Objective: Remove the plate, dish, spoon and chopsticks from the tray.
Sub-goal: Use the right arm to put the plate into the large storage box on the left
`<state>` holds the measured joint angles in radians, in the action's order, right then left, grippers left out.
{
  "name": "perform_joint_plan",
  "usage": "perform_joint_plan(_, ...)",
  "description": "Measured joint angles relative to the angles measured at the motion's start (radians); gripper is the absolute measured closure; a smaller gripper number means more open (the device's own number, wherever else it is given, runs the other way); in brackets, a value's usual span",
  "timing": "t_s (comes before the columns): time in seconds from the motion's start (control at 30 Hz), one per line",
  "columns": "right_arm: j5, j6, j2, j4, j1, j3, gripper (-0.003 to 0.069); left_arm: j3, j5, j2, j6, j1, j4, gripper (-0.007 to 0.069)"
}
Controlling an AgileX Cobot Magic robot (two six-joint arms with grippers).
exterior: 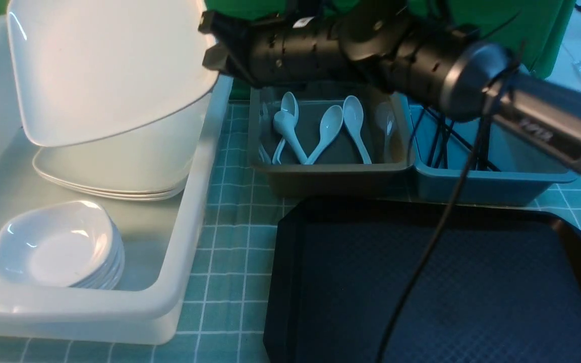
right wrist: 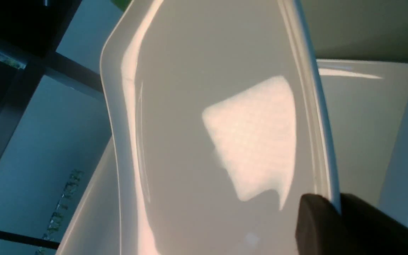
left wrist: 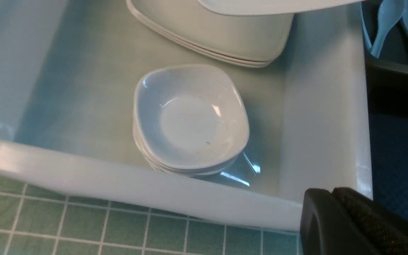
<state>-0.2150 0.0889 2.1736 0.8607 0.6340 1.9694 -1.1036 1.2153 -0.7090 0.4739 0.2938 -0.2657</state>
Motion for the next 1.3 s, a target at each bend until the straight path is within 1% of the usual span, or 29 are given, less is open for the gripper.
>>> perform_joint_plan(0.1, 0.044, -0.029, 0.035, 0.002, 0.017, 0.003, 0.0606, 0.0, 0.003, 0.014, 0.001, 0.0, -0.013, 0.0615)
perform_joint_plan(0.27, 0.059, -0.032, 0.06, 0.006, 0.027, 0.003, 0.0605, 0.0, 0.003, 0.014, 0.002, 0.0, -0.023, 0.0615)
perform_joint_plan(0.37, 0.059, -0.032, 0.066, 0.008, 0.028, 0.003, 0.0605, 0.0, 0.003, 0.014, 0.002, 0.0, -0.027, 0.0615)
perform_joint_plan(0.67, 0.06, -0.029, 0.076, -0.011, 0.028, 0.003, 0.0575, 0.0, 0.003, 0.014, 0.002, 0.0, -0.033, 0.0615)
perform_joint_plan(1.3, 0.059, -0.029, 0.077, -0.014, 0.028, 0.001, 0.0565, 0.001, 0.005, 0.014, 0.002, 0.0, -0.033, 0.0615)
